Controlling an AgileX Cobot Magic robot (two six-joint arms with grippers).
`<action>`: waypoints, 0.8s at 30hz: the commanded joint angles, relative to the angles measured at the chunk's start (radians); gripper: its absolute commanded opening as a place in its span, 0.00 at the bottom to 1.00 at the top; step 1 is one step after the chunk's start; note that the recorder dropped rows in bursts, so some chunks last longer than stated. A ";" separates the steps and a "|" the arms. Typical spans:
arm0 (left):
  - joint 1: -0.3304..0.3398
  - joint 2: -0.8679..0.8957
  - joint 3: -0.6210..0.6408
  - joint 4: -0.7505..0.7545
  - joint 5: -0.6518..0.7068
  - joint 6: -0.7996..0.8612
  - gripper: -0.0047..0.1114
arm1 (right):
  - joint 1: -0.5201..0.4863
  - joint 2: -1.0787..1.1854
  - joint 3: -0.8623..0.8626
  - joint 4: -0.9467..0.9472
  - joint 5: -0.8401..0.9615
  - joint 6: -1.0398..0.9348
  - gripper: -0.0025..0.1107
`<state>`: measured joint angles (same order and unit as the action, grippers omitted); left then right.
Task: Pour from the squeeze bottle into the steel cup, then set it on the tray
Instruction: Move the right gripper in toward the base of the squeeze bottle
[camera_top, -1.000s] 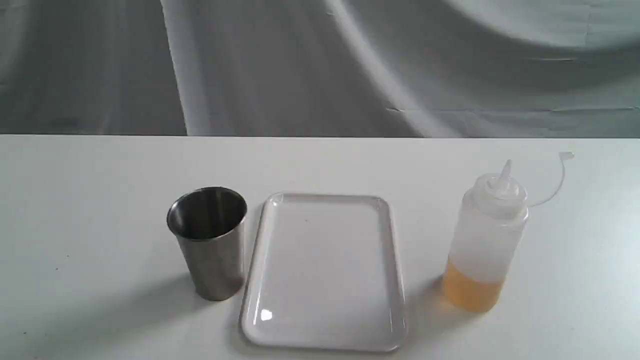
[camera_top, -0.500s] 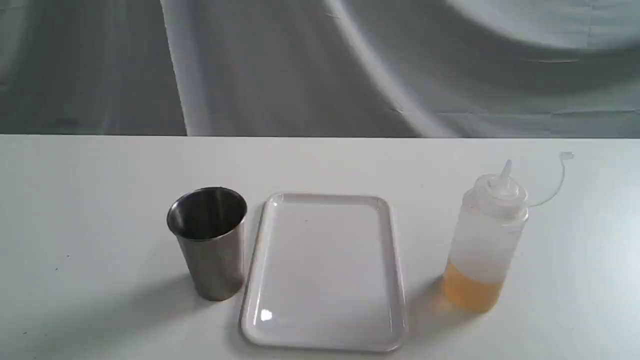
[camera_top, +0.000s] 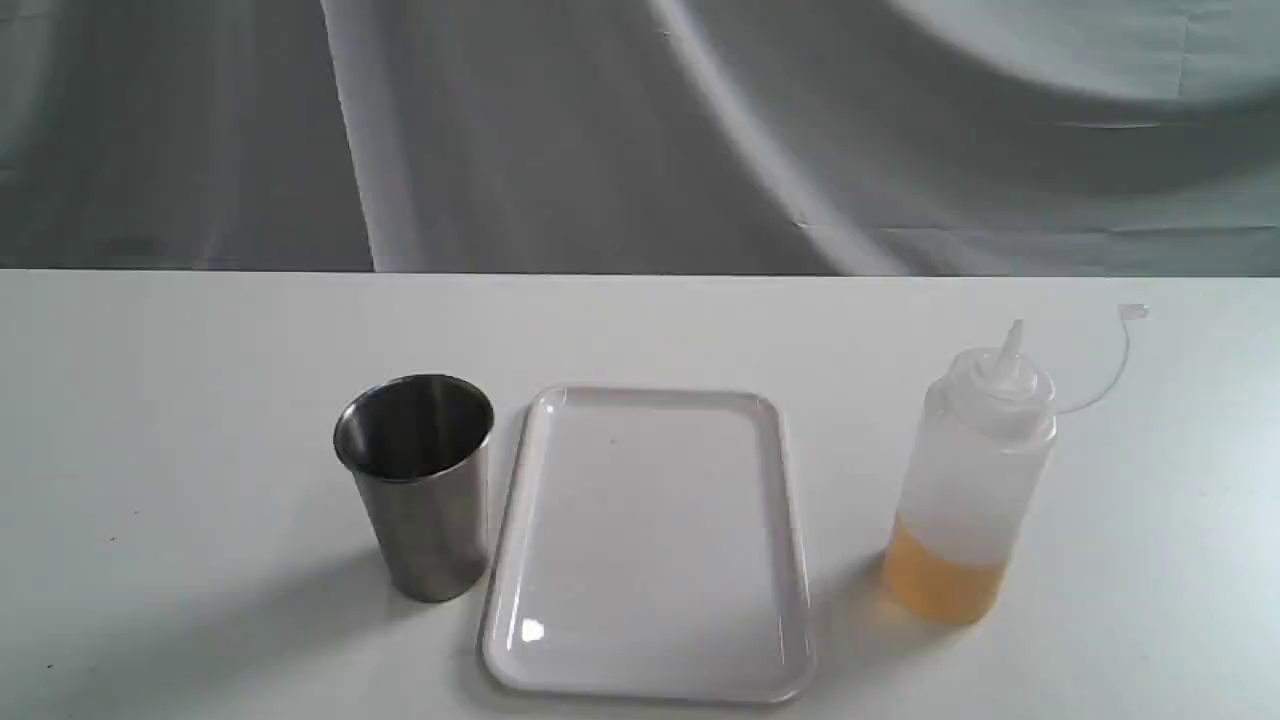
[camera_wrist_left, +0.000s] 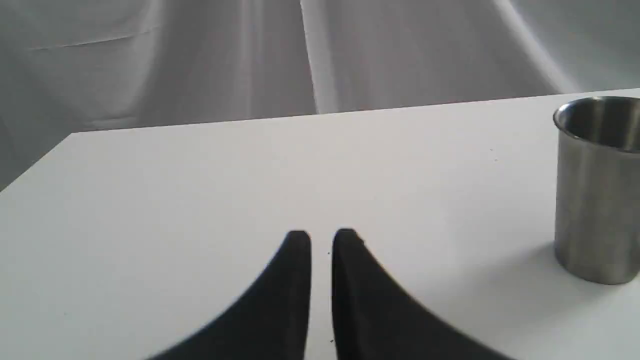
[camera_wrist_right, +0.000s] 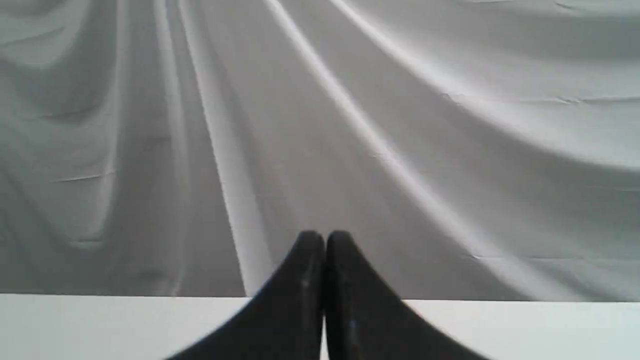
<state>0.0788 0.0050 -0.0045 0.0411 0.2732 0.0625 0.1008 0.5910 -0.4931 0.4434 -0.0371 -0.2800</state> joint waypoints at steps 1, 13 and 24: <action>-0.002 -0.005 0.004 0.002 -0.007 -0.002 0.11 | 0.084 0.071 0.009 -0.013 -0.053 -0.019 0.02; -0.002 -0.005 0.004 0.002 -0.007 -0.002 0.11 | 0.336 0.321 0.160 0.117 -0.510 -0.068 0.02; -0.002 -0.005 0.004 0.002 -0.007 -0.002 0.11 | 0.540 0.465 0.265 0.330 -0.738 -0.199 0.02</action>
<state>0.0788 0.0050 -0.0045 0.0411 0.2732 0.0625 0.6242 1.0410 -0.2408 0.7461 -0.7203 -0.4679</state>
